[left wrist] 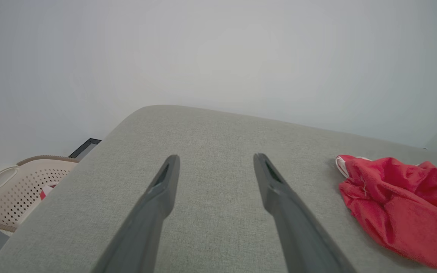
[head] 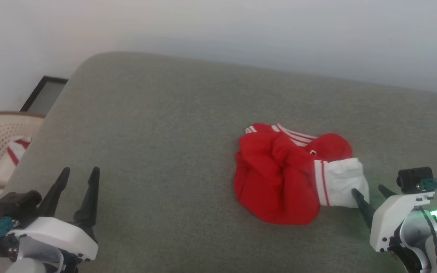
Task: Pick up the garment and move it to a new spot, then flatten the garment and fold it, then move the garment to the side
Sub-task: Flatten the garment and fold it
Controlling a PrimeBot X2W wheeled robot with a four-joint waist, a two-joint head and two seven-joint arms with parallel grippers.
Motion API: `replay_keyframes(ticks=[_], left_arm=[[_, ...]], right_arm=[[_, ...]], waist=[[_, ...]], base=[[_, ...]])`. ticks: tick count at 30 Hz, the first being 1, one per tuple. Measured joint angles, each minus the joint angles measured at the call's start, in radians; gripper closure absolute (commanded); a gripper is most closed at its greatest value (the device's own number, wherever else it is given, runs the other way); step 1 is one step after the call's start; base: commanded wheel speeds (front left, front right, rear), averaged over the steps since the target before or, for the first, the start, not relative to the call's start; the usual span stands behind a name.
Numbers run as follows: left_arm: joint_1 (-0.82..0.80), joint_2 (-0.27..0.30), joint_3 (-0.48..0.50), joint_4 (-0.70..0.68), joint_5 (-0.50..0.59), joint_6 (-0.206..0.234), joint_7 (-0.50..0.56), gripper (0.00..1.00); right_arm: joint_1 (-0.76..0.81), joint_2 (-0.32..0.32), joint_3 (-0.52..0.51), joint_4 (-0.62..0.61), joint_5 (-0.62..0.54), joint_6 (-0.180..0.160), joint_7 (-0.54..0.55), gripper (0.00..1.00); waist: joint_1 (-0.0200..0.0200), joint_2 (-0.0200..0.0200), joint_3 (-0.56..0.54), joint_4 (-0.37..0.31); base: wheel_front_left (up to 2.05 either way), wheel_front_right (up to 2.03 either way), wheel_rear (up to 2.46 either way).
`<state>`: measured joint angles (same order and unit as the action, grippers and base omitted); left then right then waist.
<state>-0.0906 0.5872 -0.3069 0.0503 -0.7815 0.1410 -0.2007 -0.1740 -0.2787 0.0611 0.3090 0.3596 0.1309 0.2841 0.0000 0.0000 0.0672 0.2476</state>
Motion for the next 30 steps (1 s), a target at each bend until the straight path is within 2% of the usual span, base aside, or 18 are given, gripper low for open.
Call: replay_keyframes(ticks=[9,10,11,19,25,30], left_arm=[[-0.036,-0.031,-0.018,0.036,0.006,-0.018,-0.014,0.00],[-0.039,-0.034,-0.018,0.039,0.006,-0.020,-0.017,0.00],[-0.041,-0.037,-0.019,0.043,0.006,-0.022,-0.018,0.00],[-0.052,-0.047,-0.013,0.063,-0.001,-0.028,-0.028,0.00],[-0.045,-0.035,0.001,0.064,-0.005,-0.027,-0.032,0.00],[-0.037,-0.029,0.006,0.060,-0.008,-0.027,-0.034,0.00]], right_arm=[[-0.048,-0.013,0.020,0.063,0.006,0.000,0.173,0.00],[-0.058,-0.014,0.028,0.068,0.007,0.000,0.186,0.55],[-0.063,-0.020,0.035,0.069,0.006,0.000,0.192,1.00],[-0.077,-0.052,0.066,0.030,0.021,0.001,0.219,1.00],[-0.057,-0.106,0.067,-0.097,0.046,0.001,0.237,1.00],[0.008,-0.163,0.030,-0.216,0.068,0.001,0.262,1.00]], waist=[[0.0000,0.0000,0.061,0.041],[0.0000,0.0000,0.064,0.042],[0.0000,0.0000,0.067,0.044],[0.0000,0.0000,0.068,0.032],[0.0000,0.0000,0.058,-0.001],[0.0000,0.0000,0.051,-0.031]], base=[[0.00,0.00,0.00],[0.00,0.00,0.00],[0.00,0.00,0.00],[0.00,0.00,0.00],[0.00,0.00,0.00],[0.00,0.00,0.00]])
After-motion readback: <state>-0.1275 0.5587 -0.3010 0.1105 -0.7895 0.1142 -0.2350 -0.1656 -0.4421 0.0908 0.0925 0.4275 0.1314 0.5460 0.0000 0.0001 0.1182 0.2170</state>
